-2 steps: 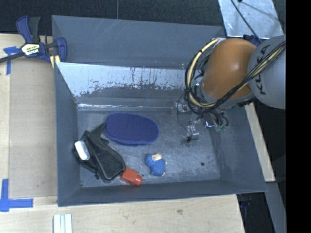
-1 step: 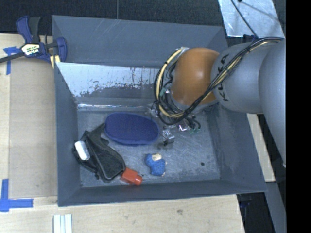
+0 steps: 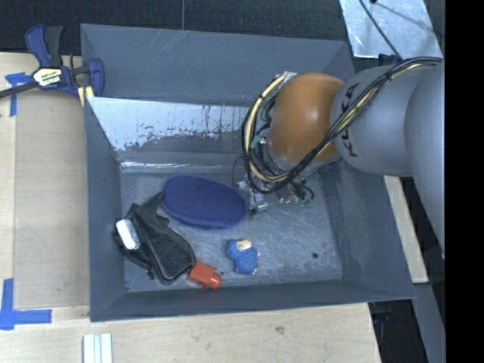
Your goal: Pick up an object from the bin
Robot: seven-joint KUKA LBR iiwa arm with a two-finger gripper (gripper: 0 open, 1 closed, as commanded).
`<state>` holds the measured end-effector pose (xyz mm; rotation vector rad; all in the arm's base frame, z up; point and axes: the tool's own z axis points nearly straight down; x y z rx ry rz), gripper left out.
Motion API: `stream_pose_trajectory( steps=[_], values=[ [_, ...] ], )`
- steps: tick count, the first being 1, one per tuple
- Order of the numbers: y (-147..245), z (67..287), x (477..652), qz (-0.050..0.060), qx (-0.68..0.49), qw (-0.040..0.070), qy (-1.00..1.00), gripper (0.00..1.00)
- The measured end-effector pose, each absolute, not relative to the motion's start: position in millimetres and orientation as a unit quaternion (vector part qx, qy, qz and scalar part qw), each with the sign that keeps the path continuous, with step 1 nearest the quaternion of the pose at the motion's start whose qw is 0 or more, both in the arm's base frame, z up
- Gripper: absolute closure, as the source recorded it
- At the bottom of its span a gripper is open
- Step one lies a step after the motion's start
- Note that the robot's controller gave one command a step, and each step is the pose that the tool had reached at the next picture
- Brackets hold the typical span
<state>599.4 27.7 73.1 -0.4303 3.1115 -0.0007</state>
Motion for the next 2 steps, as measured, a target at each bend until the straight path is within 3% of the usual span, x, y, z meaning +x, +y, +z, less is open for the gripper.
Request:
stream_pose_trajectory(
  steps=[1,2],
  values=[
    [33.4,172.3,547.0,0.0,-0.1,0.004,0.995,1.0],
    [33.2,167.7,546.8,0.0,-0.101,0.001,0.995,0.0]
  ],
)
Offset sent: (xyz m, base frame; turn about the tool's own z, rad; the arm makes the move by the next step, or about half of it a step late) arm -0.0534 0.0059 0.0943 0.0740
